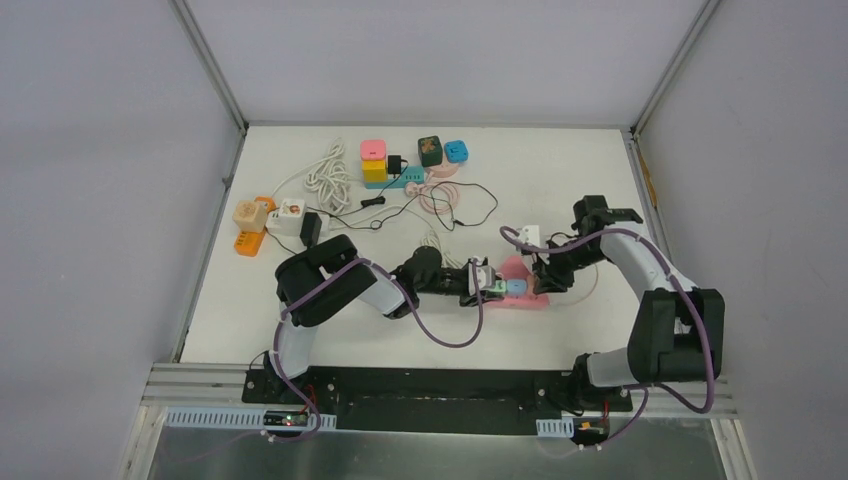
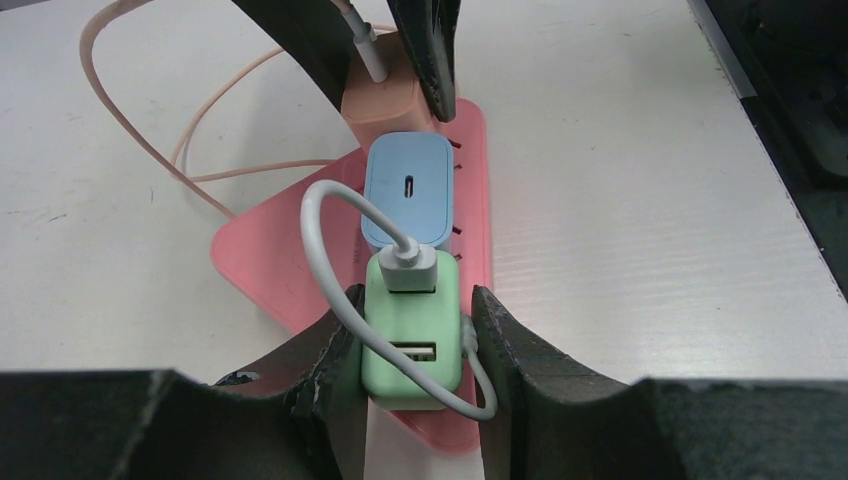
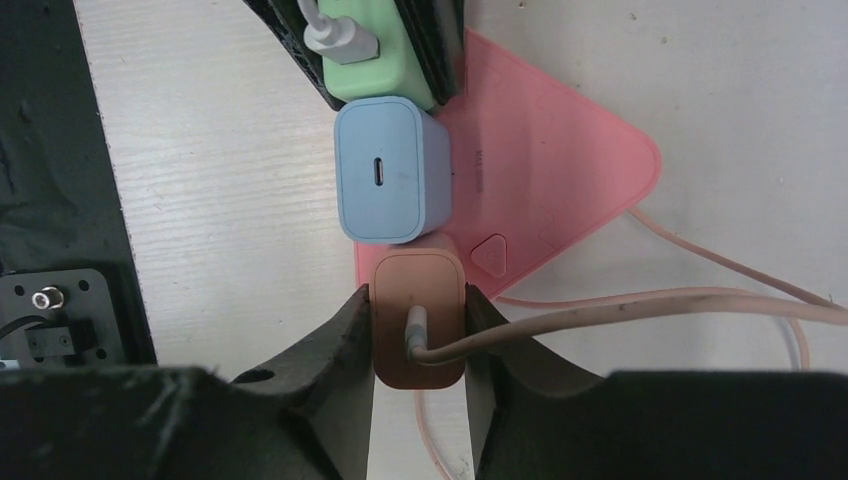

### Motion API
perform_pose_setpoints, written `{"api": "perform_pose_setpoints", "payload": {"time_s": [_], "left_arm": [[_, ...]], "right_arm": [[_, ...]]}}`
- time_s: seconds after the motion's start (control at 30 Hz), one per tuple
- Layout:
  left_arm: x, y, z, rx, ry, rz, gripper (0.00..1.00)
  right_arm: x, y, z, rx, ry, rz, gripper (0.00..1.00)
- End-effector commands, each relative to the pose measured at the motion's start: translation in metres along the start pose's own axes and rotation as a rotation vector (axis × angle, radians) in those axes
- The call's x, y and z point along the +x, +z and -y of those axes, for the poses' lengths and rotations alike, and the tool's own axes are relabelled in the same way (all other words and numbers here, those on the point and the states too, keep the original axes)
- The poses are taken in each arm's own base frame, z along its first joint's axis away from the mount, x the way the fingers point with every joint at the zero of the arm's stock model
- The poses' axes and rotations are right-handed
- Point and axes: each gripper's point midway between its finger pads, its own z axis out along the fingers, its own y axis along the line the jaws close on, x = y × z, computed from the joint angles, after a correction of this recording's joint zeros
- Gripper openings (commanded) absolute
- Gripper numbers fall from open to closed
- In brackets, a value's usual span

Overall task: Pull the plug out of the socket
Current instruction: Remove the plug from the socket.

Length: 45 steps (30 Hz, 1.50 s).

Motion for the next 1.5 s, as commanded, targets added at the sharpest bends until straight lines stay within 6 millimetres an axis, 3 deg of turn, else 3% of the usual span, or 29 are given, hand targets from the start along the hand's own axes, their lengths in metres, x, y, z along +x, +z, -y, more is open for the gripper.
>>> {"api": "perform_pose_setpoints", "payload": {"time_s": [0.0, 0.13, 0.23, 0.5, 0.67, 1.1, 1.47], "left_arm": [[0.028, -0.008, 0.009, 0.013, -0.055, -0.101, 0.0], [0.028, -0.008, 0.008, 0.01, -0.054, -0.1, 0.0], [0.028, -0.009, 0.007, 0.006, -0.054, -0.1, 0.0], [0.028, -0.009, 0.007, 0.006, -0.053, -0.1, 0.0], [0.027, -0.009, 0.007, 0.007, -0.051, -0.099, 0.0], [0.029, -0.008, 0.008, 0.008, -0.054, -0.101, 0.0], [0.028, -0.009, 0.008, 0.009, -0.053, -0.1, 0.0]], "right_arm": [[-0.006, -0.003, -0.02, 0.027, -0.06, 0.03, 0.0], [-0.007, 0.002, -0.026, 0.071, -0.245, 0.006, 0.0], [-0.007, 0.006, -0.029, 0.066, -0.287, -0.027, 0.0], [-0.018, 0.002, -0.017, 0.074, -0.112, -0.005, 0.0], [-0.023, -0.004, -0.026, -0.104, 0.101, 0.074, 0.0], [-0.003, 0.004, -0.017, 0.165, -0.236, -0.124, 0.0], [-0.023, -0.005, -0.02, 0.072, -0.014, 0.001, 0.0]]}}
